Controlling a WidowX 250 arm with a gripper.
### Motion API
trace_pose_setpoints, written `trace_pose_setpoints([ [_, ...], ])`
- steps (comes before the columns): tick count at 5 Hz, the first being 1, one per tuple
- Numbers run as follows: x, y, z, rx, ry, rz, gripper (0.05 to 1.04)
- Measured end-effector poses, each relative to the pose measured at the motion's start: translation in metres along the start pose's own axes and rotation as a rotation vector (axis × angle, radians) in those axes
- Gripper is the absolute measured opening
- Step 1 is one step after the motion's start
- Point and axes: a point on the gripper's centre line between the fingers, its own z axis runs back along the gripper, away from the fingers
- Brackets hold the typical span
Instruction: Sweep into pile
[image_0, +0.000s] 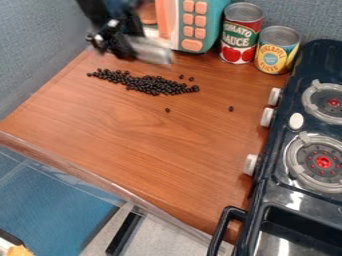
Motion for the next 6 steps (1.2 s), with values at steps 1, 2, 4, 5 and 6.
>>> trace_pose_setpoints([
  [1, -0.035, 0.000, -0.027, 0.122, 0.043, -0.240, 0.385],
  [2, -0.067, 0.000, -0.046, 0.207, 0.038, -0.498, 0.385],
  [4, -0.098, -0.012, -0.089, 0.300, 0.110, -0.954, 0.385],
  [5, -0.094, -0.025, -0.103, 0.342, 0.137, -1.075, 0.385],
  [6, -0.098, -0.036, -0.103, 0.303, 0.157, -1.131, 0.385],
])
